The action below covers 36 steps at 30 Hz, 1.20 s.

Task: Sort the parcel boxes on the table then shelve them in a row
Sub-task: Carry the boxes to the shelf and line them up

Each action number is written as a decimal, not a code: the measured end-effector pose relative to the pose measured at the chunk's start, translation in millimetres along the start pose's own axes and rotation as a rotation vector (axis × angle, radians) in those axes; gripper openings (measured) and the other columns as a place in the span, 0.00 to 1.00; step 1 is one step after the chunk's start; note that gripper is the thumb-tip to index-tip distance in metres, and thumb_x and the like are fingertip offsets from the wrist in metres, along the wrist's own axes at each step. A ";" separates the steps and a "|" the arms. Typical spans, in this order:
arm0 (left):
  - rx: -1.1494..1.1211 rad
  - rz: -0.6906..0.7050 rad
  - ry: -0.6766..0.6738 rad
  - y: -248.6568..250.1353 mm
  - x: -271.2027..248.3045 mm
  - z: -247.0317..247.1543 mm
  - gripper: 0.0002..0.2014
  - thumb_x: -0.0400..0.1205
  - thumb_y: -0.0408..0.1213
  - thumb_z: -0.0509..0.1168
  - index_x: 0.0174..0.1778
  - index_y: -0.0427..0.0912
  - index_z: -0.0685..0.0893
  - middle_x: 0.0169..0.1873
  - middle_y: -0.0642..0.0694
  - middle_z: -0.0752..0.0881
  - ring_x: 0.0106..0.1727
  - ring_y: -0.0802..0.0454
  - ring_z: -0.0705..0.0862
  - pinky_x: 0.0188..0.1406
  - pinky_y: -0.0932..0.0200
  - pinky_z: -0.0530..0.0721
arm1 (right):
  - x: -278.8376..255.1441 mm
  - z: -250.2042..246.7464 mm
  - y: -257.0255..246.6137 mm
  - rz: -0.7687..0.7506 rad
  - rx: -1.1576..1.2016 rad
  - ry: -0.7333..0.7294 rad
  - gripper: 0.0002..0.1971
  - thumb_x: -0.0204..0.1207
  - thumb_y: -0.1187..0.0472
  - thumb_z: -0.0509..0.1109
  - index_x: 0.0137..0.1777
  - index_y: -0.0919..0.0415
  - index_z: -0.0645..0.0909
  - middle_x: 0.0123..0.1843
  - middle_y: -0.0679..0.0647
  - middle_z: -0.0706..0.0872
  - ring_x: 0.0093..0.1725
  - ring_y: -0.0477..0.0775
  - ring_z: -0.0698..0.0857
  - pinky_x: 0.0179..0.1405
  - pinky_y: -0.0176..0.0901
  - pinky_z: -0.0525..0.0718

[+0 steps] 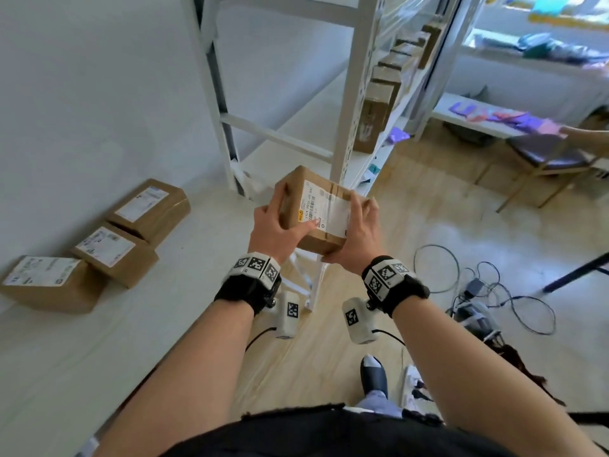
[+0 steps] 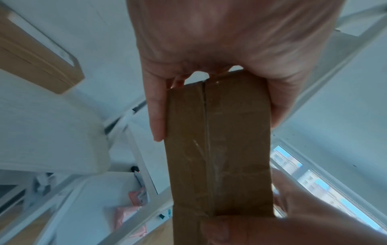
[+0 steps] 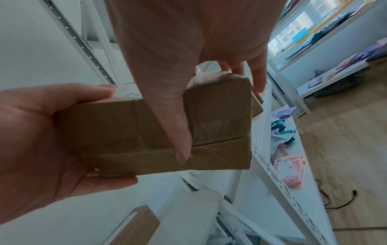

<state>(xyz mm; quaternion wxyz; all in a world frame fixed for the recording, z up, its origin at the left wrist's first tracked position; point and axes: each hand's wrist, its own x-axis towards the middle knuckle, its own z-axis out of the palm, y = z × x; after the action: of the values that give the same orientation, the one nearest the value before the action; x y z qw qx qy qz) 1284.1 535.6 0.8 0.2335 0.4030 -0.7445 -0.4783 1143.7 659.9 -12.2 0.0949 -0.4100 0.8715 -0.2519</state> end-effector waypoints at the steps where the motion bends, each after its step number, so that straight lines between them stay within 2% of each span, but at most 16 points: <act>1: 0.050 0.012 -0.022 6.7 -0.4 7.4 0.48 0.68 0.58 0.78 0.80 0.74 0.58 0.65 0.50 0.73 0.54 0.54 0.82 0.60 0.58 0.82 | -0.4 -3.8 5.2 -0.003 -0.065 -0.013 0.75 0.49 0.49 0.90 0.85 0.44 0.36 0.85 0.57 0.38 0.85 0.68 0.48 0.81 0.70 0.61; 2: 0.106 0.035 -0.037 13.1 -1.6 15.1 0.47 0.70 0.55 0.78 0.82 0.72 0.57 0.65 0.50 0.70 0.55 0.53 0.79 0.58 0.60 0.78 | -0.4 -7.2 10.3 -0.005 -0.115 -0.030 0.76 0.50 0.49 0.90 0.85 0.44 0.33 0.85 0.56 0.33 0.85 0.67 0.44 0.82 0.71 0.56; 4: 0.206 0.096 -0.049 24.9 -2.6 28.1 0.48 0.70 0.54 0.77 0.83 0.68 0.57 0.68 0.48 0.67 0.61 0.49 0.78 0.61 0.60 0.77 | 1.1 -12.2 18.4 0.001 -0.122 -0.041 0.76 0.52 0.46 0.89 0.85 0.46 0.30 0.85 0.55 0.31 0.85 0.67 0.42 0.83 0.71 0.53; 6: 0.286 0.148 -0.059 32.7 1.3 39.7 0.48 0.69 0.57 0.77 0.83 0.65 0.58 0.70 0.47 0.66 0.67 0.47 0.77 0.68 0.54 0.78 | 4.3 -15.8 26.6 0.001 -0.071 -0.014 0.74 0.53 0.37 0.85 0.84 0.46 0.29 0.86 0.56 0.34 0.86 0.65 0.41 0.83 0.69 0.51; 8: 0.344 0.172 -0.076 41.3 6.4 51.2 0.49 0.68 0.59 0.76 0.83 0.65 0.58 0.71 0.46 0.66 0.69 0.44 0.75 0.69 0.48 0.80 | 8.3 -20.8 34.3 -0.015 -0.028 0.026 0.73 0.53 0.31 0.81 0.84 0.45 0.29 0.87 0.54 0.37 0.86 0.61 0.41 0.84 0.65 0.50; 11: 0.386 0.209 -0.087 54.4 14.4 69.3 0.49 0.67 0.59 0.74 0.83 0.64 0.58 0.72 0.45 0.66 0.69 0.42 0.74 0.68 0.44 0.80 | 17.0 -30.6 44.3 -0.041 0.037 0.076 0.73 0.53 0.33 0.81 0.84 0.49 0.29 0.87 0.52 0.43 0.86 0.57 0.45 0.85 0.60 0.51; 15: 0.396 0.242 -0.110 65.8 29.7 95.1 0.48 0.68 0.58 0.74 0.84 0.63 0.58 0.75 0.45 0.65 0.71 0.42 0.72 0.69 0.43 0.80 | 35.9 -38.9 62.5 -0.058 0.106 0.141 0.77 0.51 0.35 0.84 0.84 0.54 0.28 0.84 0.56 0.54 0.84 0.58 0.54 0.84 0.56 0.56; 18: 0.397 0.258 -0.099 77.1 45.8 115.1 0.46 0.70 0.57 0.74 0.84 0.62 0.61 0.79 0.46 0.63 0.74 0.43 0.69 0.72 0.45 0.77 | 58.2 -45.6 83.4 -0.052 0.156 0.168 0.78 0.49 0.38 0.86 0.85 0.56 0.31 0.83 0.57 0.58 0.83 0.59 0.58 0.83 0.55 0.60; 21: 0.402 0.265 -0.087 88.9 70.2 136.4 0.45 0.71 0.56 0.74 0.84 0.60 0.62 0.80 0.46 0.62 0.76 0.43 0.67 0.74 0.46 0.74 | 89.0 -56.0 103.5 -0.057 0.183 0.153 0.77 0.49 0.42 0.88 0.85 0.55 0.31 0.82 0.58 0.58 0.82 0.59 0.58 0.82 0.56 0.62; 24: 0.389 0.264 -0.041 100.0 103.8 158.5 0.44 0.71 0.57 0.74 0.84 0.59 0.64 0.78 0.44 0.64 0.77 0.43 0.64 0.76 0.43 0.73 | 129.1 -67.4 119.7 -0.073 0.191 0.123 0.78 0.49 0.44 0.89 0.85 0.55 0.30 0.81 0.58 0.58 0.82 0.58 0.58 0.81 0.55 0.61; 26: 0.433 0.237 0.002 112.3 127.6 170.7 0.43 0.72 0.58 0.73 0.84 0.59 0.63 0.77 0.43 0.65 0.79 0.42 0.62 0.79 0.42 0.68 | 160.4 -76.2 129.0 -0.084 0.190 0.088 0.79 0.48 0.45 0.90 0.85 0.54 0.29 0.82 0.58 0.58 0.82 0.58 0.58 0.82 0.56 0.61; 28: 0.486 0.198 0.046 127.9 150.8 182.5 0.43 0.73 0.59 0.72 0.84 0.60 0.63 0.78 0.43 0.65 0.78 0.42 0.64 0.79 0.44 0.66 | 191.9 -86.1 137.1 -0.095 0.194 0.053 0.80 0.48 0.46 0.90 0.84 0.54 0.28 0.82 0.57 0.58 0.83 0.58 0.57 0.84 0.57 0.60; 30: 0.502 0.170 0.068 140.6 171.5 192.2 0.42 0.73 0.58 0.72 0.84 0.61 0.62 0.79 0.43 0.64 0.77 0.42 0.66 0.74 0.45 0.70 | 219.3 -94.3 142.0 -0.114 0.216 0.033 0.80 0.49 0.46 0.90 0.85 0.55 0.28 0.83 0.58 0.57 0.83 0.58 0.56 0.84 0.54 0.56; 33: 0.554 0.151 0.114 159.1 206.4 208.2 0.42 0.73 0.54 0.73 0.84 0.59 0.63 0.81 0.42 0.60 0.77 0.40 0.63 0.68 0.45 0.77 | 263.0 -107.2 149.6 -0.155 0.301 0.001 0.80 0.50 0.48 0.91 0.85 0.52 0.28 0.85 0.56 0.54 0.85 0.56 0.53 0.81 0.49 0.50; 36: 0.603 0.097 0.163 170.9 241.6 219.3 0.42 0.73 0.51 0.74 0.83 0.54 0.66 0.81 0.42 0.59 0.76 0.40 0.62 0.66 0.45 0.80 | 306.5 -113.5 157.4 -0.215 0.336 -0.031 0.79 0.49 0.50 0.91 0.85 0.46 0.29 0.85 0.55 0.53 0.85 0.56 0.53 0.84 0.53 0.56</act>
<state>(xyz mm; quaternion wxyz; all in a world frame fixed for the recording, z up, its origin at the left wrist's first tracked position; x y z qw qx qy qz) 922.2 488.7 50.5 0.1848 0.4549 -0.8501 -0.1904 798.6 551.8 16.1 0.1477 -0.4828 0.7669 -0.3962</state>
